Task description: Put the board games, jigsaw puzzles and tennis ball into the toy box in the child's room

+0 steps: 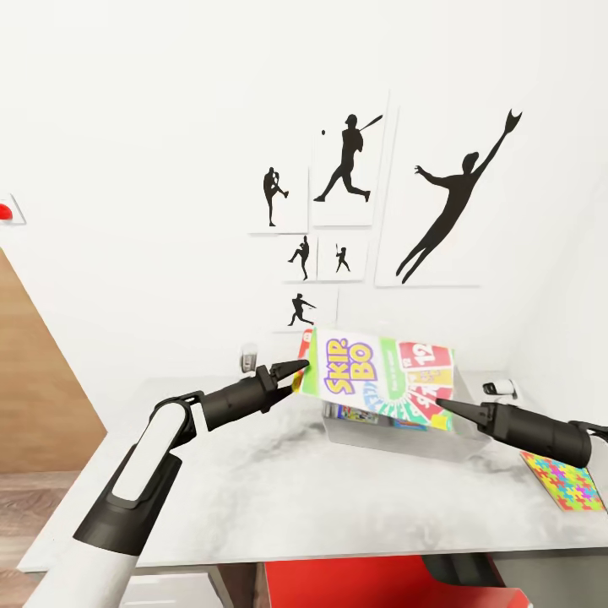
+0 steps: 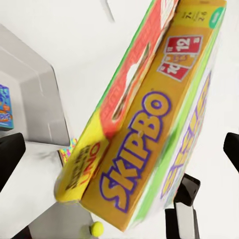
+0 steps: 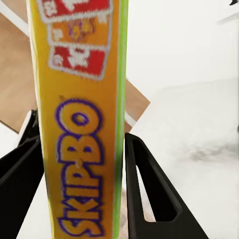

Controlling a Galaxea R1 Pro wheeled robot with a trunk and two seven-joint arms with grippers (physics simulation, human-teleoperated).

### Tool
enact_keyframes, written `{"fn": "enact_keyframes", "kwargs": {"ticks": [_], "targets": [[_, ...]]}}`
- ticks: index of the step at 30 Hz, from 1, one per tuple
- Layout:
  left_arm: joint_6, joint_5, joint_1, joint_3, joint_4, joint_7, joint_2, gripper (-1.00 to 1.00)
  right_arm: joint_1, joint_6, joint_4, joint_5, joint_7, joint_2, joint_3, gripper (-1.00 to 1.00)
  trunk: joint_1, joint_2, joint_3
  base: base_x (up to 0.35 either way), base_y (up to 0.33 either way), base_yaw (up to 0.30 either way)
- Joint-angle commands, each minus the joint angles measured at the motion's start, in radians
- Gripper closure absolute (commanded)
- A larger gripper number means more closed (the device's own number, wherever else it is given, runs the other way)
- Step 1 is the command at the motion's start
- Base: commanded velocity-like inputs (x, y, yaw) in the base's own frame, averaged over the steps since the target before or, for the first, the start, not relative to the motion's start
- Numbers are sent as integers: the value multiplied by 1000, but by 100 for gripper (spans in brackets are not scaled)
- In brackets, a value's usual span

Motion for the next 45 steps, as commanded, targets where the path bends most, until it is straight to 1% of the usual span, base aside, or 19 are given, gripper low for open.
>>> {"fn": "enact_keyframes", "kwargs": {"ticks": [1,3,10,22,32,38,45], "targets": [[2,-1,-1,-1,-1,-3,1,-100,-2,4,0,0,-3,3,0,100,1,-2,-2,0,0,0],[2,-1,1,0,-7,-9,2,-100,-3,4,1,1,-27,8,0,100,1,-2,-2,0,0,0],[4,1,8,6,-38,-17,11,-100,-4,4,2,0,-58,13,0,100,1,-2,-2,0,0,0],[8,1,13,13,-50,-20,16,-100,-4,4,3,0,-65,11,-5,100,1,-2,-2,0,0,0],[8,1,14,12,-51,-19,15,-100,-2,4,1,1,-58,13,2,100,1,-2,-2,0,0,0],[7,0,13,9,-51,-15,14,-100,0,4,0,1,-56,13,25,100,1,-2,-2,0,0,0],[6,0,12,6,-47,-10,11,-100,1,4,-2,1,-55,13,43,100,1,-2,-2,0,0,0]]}}
